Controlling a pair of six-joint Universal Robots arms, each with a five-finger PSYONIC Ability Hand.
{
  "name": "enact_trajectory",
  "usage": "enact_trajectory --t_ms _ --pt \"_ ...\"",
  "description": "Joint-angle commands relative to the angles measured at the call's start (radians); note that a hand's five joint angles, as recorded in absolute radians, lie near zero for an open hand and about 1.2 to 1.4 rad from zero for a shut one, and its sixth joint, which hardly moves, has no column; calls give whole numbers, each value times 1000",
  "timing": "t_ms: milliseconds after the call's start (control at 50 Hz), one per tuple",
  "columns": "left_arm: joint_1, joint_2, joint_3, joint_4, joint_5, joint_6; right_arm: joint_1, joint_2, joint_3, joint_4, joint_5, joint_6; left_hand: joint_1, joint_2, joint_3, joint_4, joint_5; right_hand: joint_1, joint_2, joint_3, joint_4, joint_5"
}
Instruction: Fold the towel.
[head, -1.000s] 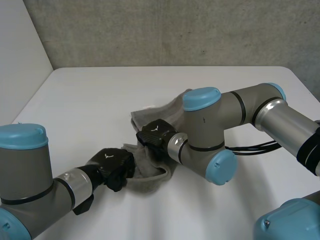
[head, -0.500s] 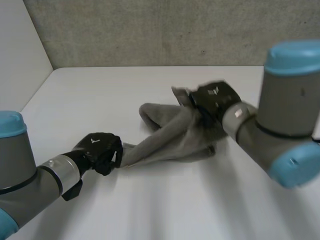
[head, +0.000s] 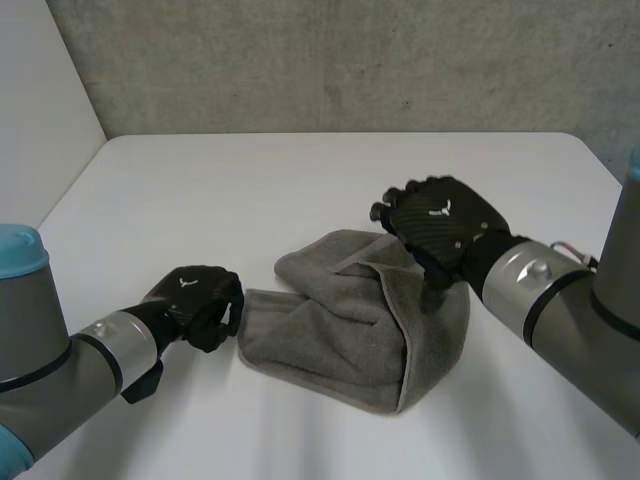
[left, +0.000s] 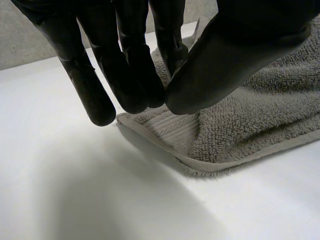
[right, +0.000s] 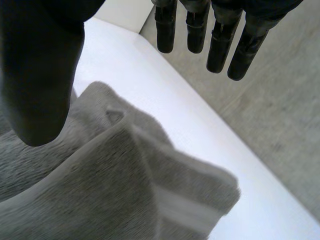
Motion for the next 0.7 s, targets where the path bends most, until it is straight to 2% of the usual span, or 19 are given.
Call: enact_trajectory --t_ms 20,40,60,100,120,160,220,260,280,320,360,480,600,700 --pt "-2 2 -32 29 32 2 4 67 -86 -11 -16 -194 -628 -672 -683 -691 -684 49 28 38 32 66" --pt "-5 3 -41 43 48 5 5 104 -108 -4 -32 -263 -945 -989 -1000 -1008 -1001 113 93 103 97 130" --pt "-7 5 -49 55 61 15 5 104 -108 -4 -33 -264 -1041 -1085 -1096 -1104 -1097 114 93 103 97 131" --pt "-10 6 -55 66 72 38 22 158 -136 1 -69 -406 -1045 -1089 -1100 -1108 -1101 207 187 197 191 224" --pt "-10 6 -62 78 78 75 22 158 -136 1 -69 -406 -1054 -1098 -1109 -1116 -1109 208 187 197 191 225" --pt "-7 6 -69 90 80 116 36 193 -136 1 -112 -519 -1060 -1104 -1115 -1122 -1115 252 231 241 235 269" --pt "1 6 -78 112 83 179 34 224 -130 1 -137 -599 -1066 -1110 -1121 -1128 -1121 246 226 235 229 263" --pt "9 -1 -93 155 85 302 33 233 -124 -1 -152 -629 -1072 -1116 -1126 -1134 -1127 240 220 230 223 257" --pt "9 -1 -93 155 85 302 33 233 -123 -1 -152 -629 -1072 -1116 -1126 -1134 -1127 240 220 229 223 257" --pt "19 -11 -93 184 86 388 36 247 -116 -4 -167 -669 -1069 -1113 -1124 -1131 -1124 237 217 227 220 254" --pt "26 -23 -92 193 86 420 36 256 -110 -10 -178 -681 -1063 -1107 -1118 -1125 -1118 237 217 227 220 254" --pt "30 -103 -56 213 85 489 36 306 -110 -13 -181 -754 -1039 -1083 -1094 -1102 -1095 234 214 224 218 251" --pt "32 -143 -30 213 86 495 33 340 -108 -25 -177 -837 -1039 -1083 -1094 -1102 -1095 228 208 218 212 245" --pt "27 -179 -4 213 86 495 31 354 -107 -71 -165 -848 -1039 -1083 -1094 -1102 -1095 266 246 256 250 283"
